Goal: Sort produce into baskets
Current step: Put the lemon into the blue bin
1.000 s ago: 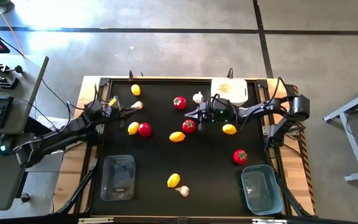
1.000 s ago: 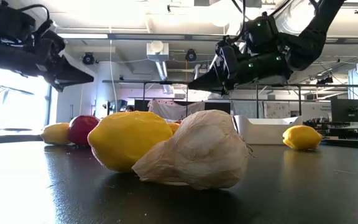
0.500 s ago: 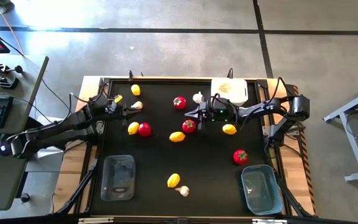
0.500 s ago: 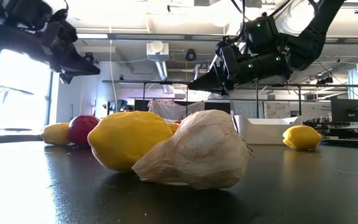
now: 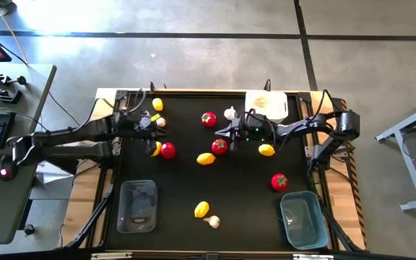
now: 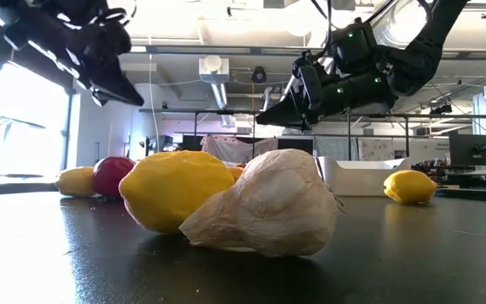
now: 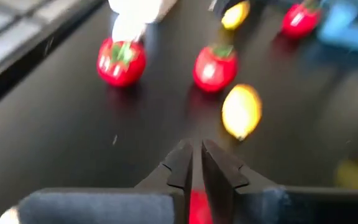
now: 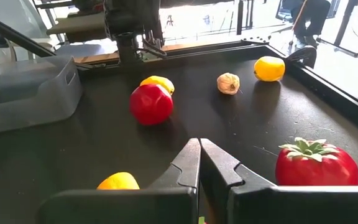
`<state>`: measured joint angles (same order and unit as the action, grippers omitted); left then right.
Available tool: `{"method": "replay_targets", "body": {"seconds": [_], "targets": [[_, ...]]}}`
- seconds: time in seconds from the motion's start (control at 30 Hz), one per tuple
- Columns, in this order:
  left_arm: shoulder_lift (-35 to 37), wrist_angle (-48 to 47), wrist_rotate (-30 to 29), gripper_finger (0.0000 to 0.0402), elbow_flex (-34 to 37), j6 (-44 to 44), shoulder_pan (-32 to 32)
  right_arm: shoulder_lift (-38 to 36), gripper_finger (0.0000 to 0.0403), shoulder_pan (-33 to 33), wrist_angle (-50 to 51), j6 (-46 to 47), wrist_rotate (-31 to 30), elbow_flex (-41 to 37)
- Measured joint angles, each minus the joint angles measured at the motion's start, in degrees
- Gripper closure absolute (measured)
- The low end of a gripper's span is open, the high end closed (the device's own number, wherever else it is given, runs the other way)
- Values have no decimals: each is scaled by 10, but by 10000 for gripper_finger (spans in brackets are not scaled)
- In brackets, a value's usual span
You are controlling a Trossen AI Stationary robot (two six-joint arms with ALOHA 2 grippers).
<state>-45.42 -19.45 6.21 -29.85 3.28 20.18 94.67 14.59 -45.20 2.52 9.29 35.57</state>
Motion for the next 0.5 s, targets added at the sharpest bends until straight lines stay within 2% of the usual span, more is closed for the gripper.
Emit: {"method": "replay_targets", "body": {"seconds": [0.13, 0.3, 0.5], "targets": [[-49, -130, -51, 346, -71, 32, -17, 0, 402, 0, 0, -2, 0, 0], [-109, -291, -59, 298, -146, 81, -25, 0, 402, 0, 12, -2, 0, 0], [-174, -384, -55, 227, -160, 155, -27, 0, 402, 0, 18, -2, 0, 0]]}}
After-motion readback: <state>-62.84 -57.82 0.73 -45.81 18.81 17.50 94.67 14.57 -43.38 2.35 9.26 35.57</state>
